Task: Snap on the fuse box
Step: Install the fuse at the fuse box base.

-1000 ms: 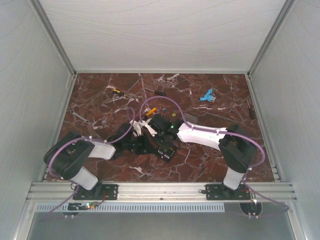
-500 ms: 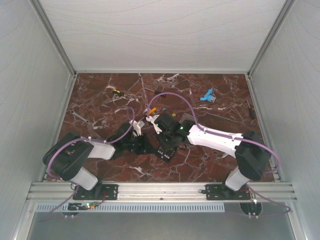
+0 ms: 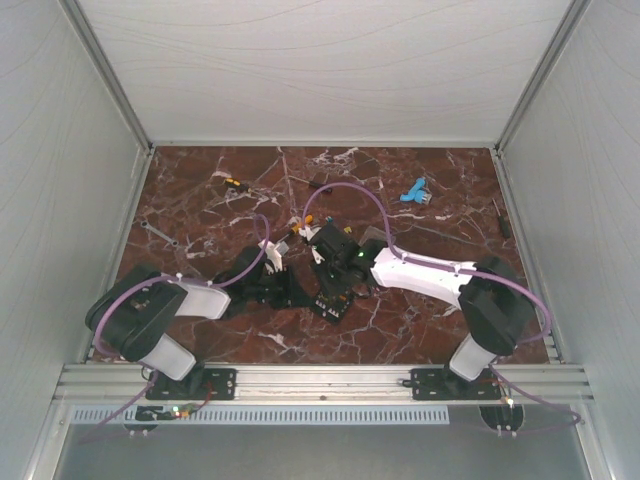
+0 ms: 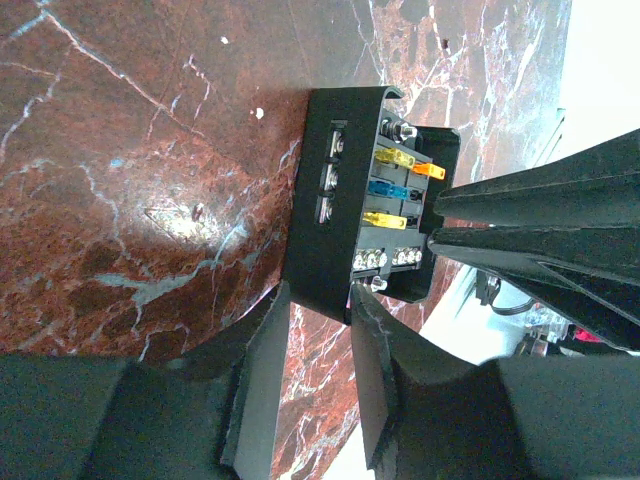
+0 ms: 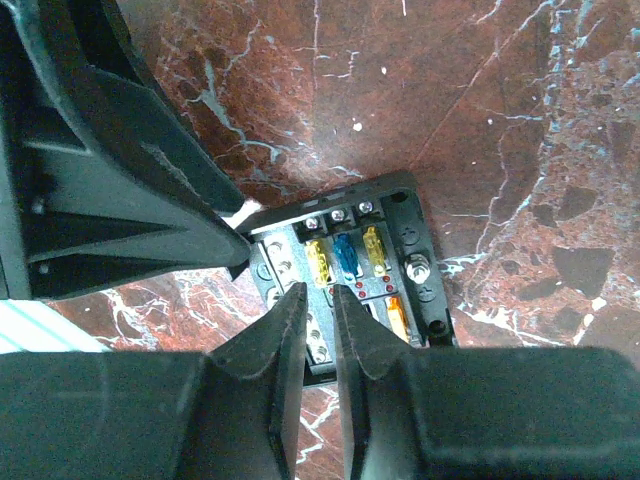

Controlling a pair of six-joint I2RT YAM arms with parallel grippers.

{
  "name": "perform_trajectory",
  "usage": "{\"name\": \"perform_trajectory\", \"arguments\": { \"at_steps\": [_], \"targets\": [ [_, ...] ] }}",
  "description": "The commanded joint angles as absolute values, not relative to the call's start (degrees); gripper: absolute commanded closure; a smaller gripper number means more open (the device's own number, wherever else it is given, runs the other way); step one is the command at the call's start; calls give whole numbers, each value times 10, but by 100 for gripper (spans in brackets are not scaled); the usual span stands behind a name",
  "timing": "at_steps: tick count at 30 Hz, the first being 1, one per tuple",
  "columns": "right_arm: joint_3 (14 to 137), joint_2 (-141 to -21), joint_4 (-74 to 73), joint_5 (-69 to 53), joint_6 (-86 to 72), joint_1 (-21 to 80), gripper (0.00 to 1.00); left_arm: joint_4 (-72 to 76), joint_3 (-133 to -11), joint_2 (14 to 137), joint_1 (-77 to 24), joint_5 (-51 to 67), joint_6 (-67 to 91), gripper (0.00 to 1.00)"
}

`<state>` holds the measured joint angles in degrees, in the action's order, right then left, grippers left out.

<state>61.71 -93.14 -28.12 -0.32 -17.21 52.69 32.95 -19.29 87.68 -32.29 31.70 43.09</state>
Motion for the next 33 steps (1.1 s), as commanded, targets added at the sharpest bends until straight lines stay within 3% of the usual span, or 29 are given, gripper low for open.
{"name": "perform_trajectory", "arguments": {
  "at_steps": [1,11,15,33],
  "targets": [
    [616,-944,-259,-15,-190,523,86,342,-200,868,-320,323,422,69],
    [619,-975,-278,-15,-191,521,91,346,-200,877,-320,326,424,69],
    [620,-983,-287,-9,-186,521,100,347,-200,877,-320,327,423,69],
    [622,-1042,-328,-13,-83,522,100,348,-208,903,-320,331,421,70]
  ]
}}
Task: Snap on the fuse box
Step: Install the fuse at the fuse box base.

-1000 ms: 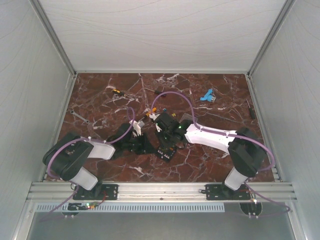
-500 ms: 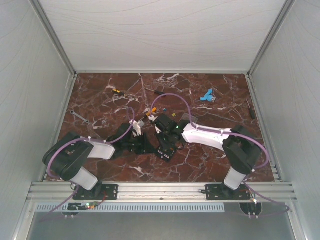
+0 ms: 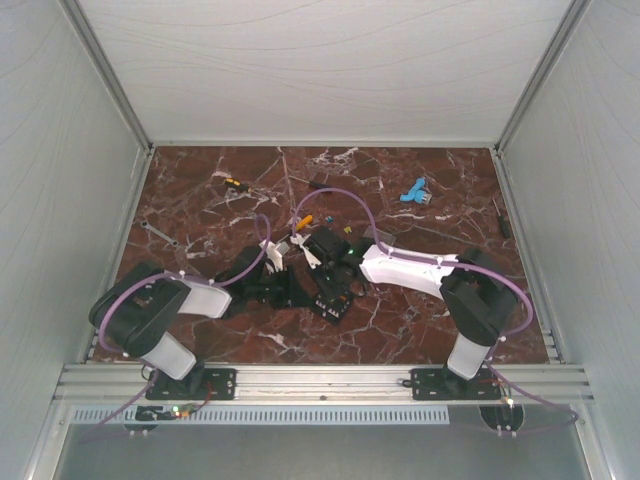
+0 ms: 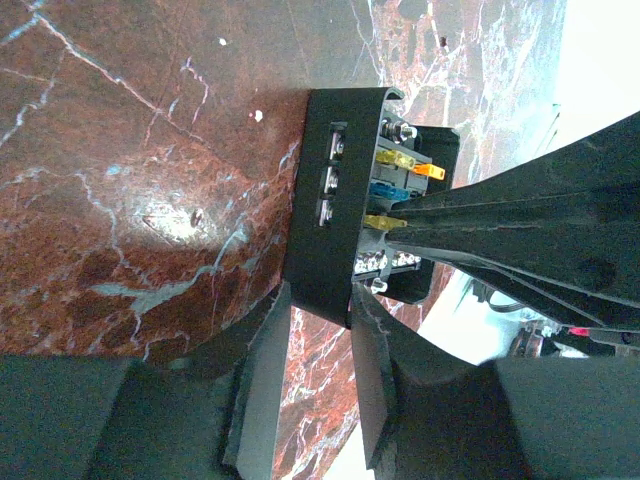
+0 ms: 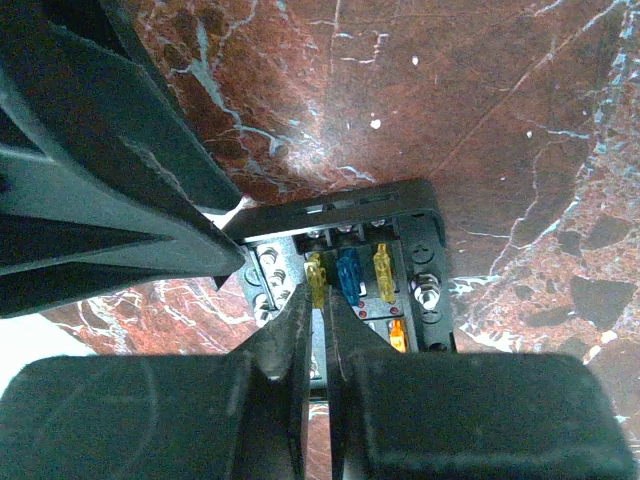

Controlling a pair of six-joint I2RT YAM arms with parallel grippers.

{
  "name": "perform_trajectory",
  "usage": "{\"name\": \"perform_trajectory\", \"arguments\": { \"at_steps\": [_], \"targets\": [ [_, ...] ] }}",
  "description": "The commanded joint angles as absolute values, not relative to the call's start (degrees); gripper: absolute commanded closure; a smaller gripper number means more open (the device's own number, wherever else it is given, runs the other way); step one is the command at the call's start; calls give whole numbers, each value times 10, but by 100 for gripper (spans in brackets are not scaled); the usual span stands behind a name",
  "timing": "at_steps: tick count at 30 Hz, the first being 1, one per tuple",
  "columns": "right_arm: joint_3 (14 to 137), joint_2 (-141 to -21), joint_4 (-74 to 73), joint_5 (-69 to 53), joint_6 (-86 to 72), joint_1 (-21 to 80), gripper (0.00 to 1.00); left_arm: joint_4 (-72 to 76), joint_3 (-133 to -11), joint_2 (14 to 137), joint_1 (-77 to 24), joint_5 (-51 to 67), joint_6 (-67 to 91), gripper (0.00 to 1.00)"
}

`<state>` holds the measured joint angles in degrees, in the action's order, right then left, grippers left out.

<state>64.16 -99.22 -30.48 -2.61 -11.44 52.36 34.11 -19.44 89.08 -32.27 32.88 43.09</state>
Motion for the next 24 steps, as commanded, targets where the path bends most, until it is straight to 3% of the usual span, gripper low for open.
{"name": "perform_trajectory", "arguments": {
  "at_steps": [1,9,11,15,24],
  "targets": [
    [621,-1043,-326,-13,-82,522,100,348,-208,903,-320,332,421,70],
    [643,-984,-327,-33,-76,532,100,354,-205,901,-320,334,424,69],
    [652,-964,-331,-25,-68,536,90,355,-206,901,-320,336,424,70],
    [652,-940,-325,-19,-49,536,82,355,-202,891,-320,333,424,69],
    [674,-956,-314,-23,3,536,77,353,-208,891,-320,337,423,69]
  ]
}}
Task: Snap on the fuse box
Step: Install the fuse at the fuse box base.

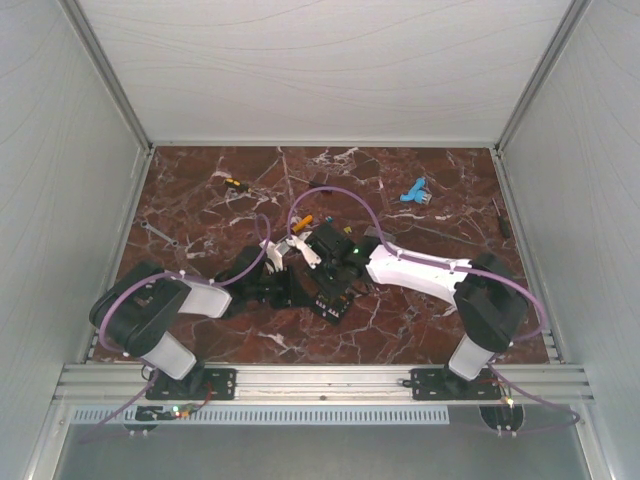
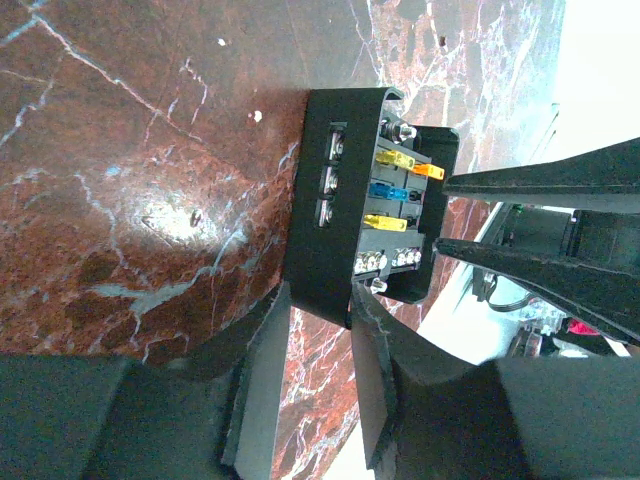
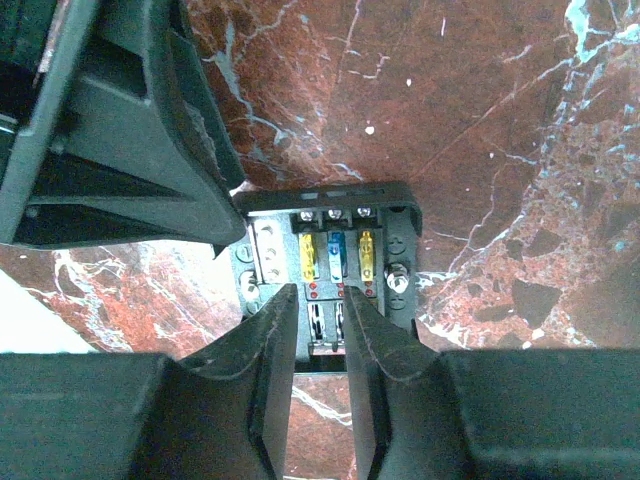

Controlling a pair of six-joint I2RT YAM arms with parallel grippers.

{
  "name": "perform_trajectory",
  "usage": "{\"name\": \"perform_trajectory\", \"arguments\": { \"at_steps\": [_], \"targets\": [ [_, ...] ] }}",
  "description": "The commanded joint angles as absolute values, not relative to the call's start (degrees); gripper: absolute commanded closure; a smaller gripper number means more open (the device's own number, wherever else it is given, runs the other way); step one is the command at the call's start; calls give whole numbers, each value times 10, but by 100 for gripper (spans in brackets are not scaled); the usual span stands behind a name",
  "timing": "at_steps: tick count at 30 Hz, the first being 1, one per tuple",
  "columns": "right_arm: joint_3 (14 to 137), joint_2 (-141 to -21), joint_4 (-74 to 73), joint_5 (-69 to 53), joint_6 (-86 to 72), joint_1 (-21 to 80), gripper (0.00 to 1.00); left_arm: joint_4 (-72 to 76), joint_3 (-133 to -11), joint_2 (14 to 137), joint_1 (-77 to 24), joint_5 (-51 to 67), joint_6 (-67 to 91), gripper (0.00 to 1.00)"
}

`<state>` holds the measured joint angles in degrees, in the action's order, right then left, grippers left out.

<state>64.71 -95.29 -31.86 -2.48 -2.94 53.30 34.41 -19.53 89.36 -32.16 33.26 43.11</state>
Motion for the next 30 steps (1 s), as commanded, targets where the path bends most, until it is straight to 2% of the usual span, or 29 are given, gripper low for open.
{"name": "perform_trajectory", "arguments": {
  "at_steps": [1,30],
  "targets": [
    [677,-961,-315,-25,6,536,77,353,-207,891,-320,337,423,69],
    [680,-1015,-358,-47,7,546,100,376,-193,894,-315,344,437,69]
  ]
}}
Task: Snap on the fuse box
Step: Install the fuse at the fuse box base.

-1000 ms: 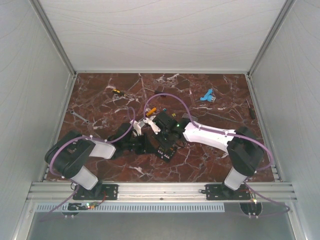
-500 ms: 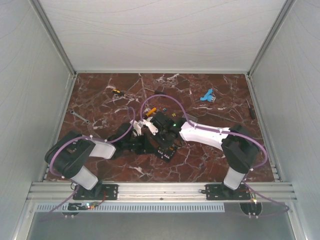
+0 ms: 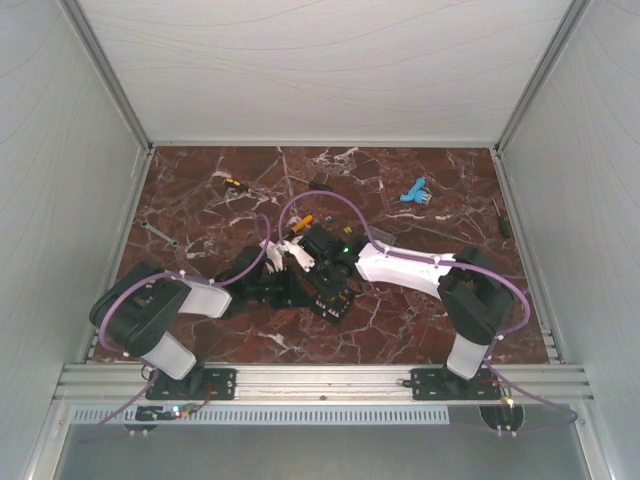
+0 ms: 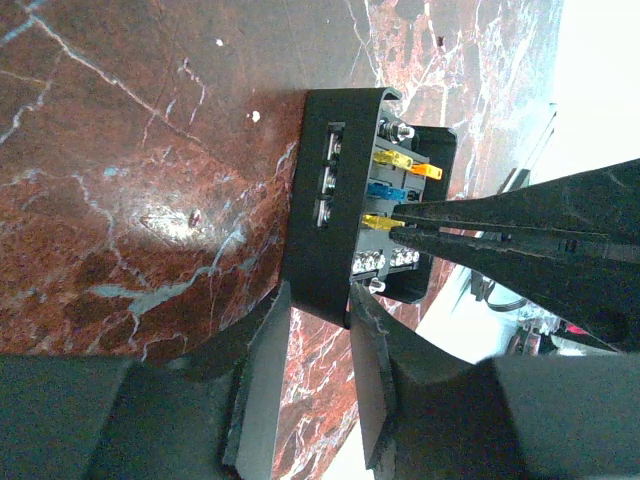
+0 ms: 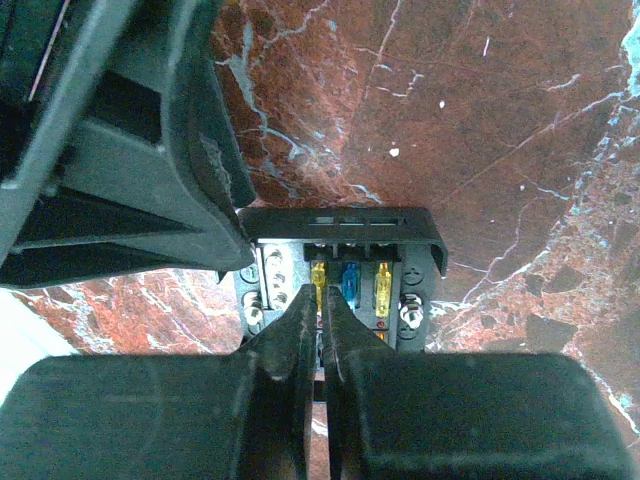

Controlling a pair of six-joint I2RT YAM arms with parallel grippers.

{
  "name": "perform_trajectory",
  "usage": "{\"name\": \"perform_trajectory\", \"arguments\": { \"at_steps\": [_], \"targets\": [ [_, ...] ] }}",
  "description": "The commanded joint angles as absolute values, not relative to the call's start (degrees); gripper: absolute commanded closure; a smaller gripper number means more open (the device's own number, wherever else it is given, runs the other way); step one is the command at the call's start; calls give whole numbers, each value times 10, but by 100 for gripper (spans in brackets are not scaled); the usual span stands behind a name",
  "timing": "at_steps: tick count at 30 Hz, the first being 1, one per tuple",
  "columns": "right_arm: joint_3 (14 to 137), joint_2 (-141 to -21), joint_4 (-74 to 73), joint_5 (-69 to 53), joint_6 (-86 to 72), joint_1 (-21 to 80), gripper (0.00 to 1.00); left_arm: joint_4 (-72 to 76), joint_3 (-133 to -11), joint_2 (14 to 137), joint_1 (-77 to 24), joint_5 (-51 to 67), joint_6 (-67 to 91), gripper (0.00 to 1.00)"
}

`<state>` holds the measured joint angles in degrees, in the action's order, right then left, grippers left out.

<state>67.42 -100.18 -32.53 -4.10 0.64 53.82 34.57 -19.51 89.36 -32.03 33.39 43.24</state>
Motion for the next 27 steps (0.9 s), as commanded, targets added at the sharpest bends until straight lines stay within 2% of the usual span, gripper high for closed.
{"name": "perform_trajectory", "arguments": {
  "at_steps": [1,10,27],
  "targets": [
    [678,-1013,-363,-46,6,547,100,386,-189,896,-312,348,442,69],
    [672,-1024,-423,-18,4,545,100,454,-166,936,-293,385,477,72],
    [673,-1099,-479,38,11,541,100,411,-171,913,-292,364,457,72]
  ]
}}
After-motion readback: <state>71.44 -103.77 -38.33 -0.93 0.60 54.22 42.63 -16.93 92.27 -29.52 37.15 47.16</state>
